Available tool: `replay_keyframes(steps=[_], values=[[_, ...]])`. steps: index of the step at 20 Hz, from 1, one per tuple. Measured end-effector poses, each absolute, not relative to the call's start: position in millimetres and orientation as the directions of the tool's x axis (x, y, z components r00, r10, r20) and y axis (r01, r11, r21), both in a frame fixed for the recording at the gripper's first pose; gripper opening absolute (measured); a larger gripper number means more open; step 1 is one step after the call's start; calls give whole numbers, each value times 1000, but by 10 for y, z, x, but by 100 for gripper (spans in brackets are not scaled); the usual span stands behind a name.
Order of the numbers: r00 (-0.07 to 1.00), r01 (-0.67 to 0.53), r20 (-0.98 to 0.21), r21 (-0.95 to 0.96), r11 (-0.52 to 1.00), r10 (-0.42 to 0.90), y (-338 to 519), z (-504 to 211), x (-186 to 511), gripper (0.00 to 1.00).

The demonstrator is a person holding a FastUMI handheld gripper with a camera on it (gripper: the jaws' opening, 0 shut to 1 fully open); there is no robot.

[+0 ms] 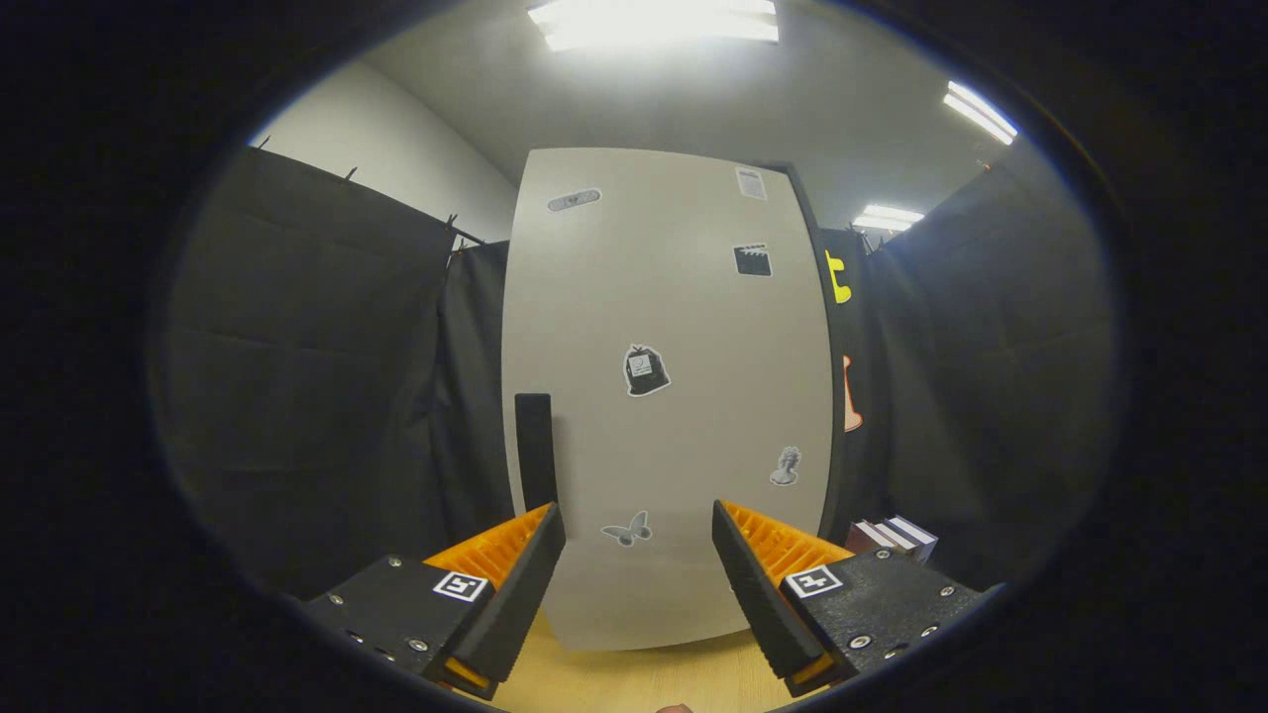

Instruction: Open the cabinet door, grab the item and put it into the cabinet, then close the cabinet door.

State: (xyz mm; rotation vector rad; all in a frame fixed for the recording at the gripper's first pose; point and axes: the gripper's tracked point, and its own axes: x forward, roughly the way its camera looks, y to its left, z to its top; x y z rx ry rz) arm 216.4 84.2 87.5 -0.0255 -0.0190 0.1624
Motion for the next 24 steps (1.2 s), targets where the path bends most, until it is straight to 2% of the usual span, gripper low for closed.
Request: replay_keyframes(steps=[5,11,24], values=[[989,-145,36,-25,989,146,639,858,1587,93],[996,-78,44,-16,997,79,317,682,1217,93],[998,-49,29,8,999,49,217,478,1139,93]])
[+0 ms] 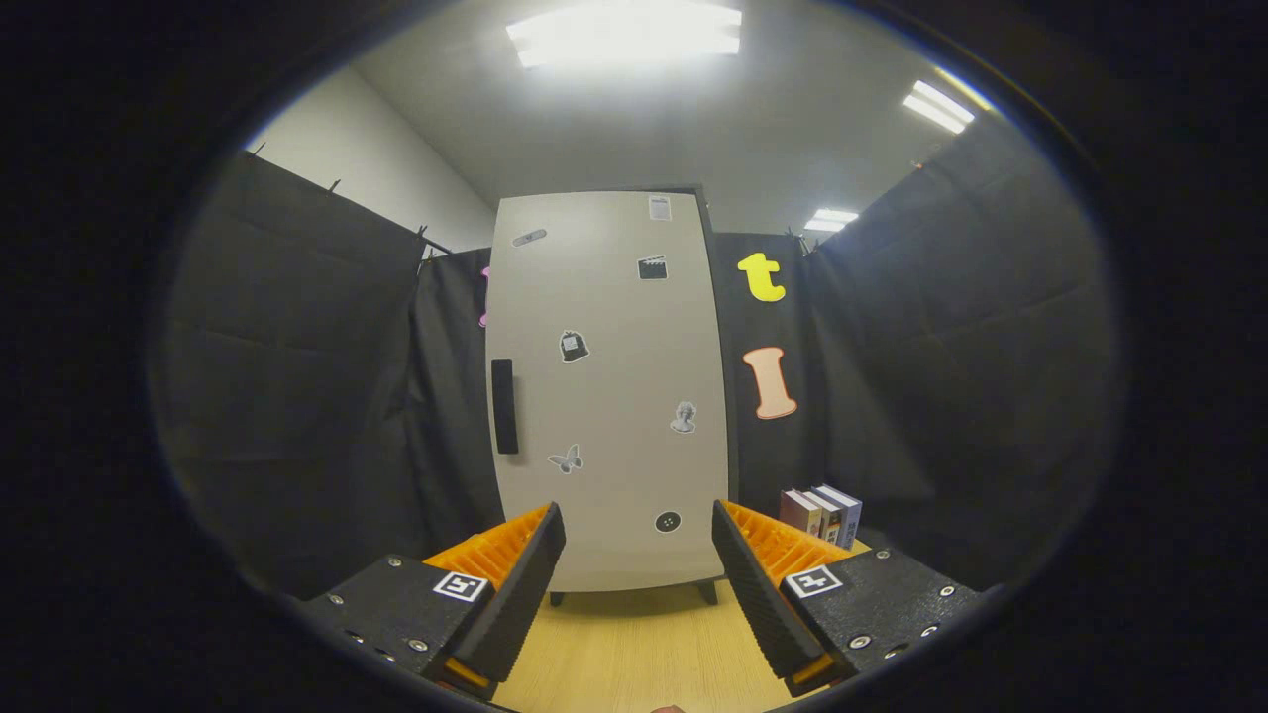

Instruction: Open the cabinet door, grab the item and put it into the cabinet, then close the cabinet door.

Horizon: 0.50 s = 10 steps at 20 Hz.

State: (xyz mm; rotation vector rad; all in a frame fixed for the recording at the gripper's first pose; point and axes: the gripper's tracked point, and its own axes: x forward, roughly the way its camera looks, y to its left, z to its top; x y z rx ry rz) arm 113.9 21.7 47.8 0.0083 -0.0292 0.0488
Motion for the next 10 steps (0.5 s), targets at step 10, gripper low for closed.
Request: replay_keyframes(steps=[10], values=[[997,-79,3,-5,997,79,332,389,1166,93]])
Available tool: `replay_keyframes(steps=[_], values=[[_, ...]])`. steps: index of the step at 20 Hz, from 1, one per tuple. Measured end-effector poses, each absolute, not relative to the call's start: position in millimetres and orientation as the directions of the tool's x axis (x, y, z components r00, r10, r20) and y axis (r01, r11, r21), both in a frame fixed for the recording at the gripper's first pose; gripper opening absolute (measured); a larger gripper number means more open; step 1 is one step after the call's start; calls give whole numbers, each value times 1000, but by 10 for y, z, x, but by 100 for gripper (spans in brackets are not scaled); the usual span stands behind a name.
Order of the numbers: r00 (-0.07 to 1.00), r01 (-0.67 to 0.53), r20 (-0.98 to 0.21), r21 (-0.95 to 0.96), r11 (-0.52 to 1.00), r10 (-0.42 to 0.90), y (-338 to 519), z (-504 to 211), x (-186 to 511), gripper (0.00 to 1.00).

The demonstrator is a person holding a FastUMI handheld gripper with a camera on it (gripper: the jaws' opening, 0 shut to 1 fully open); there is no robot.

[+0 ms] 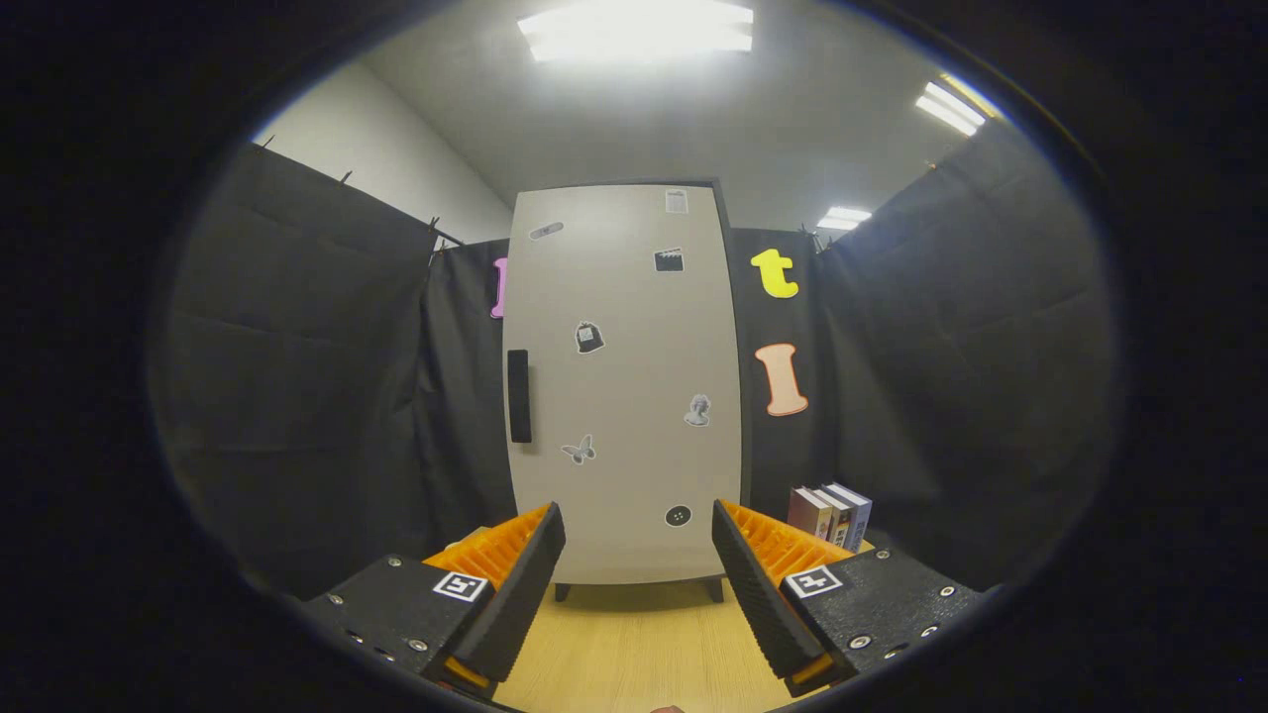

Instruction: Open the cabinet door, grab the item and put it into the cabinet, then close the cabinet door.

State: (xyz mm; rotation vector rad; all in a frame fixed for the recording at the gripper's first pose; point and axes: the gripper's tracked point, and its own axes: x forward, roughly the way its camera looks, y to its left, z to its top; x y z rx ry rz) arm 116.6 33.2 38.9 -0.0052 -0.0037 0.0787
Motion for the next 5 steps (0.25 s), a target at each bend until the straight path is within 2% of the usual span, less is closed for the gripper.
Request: replay_keyframes(steps=[5], values=[[997,-77,5,-23,997,77,346,395,1141,93]])
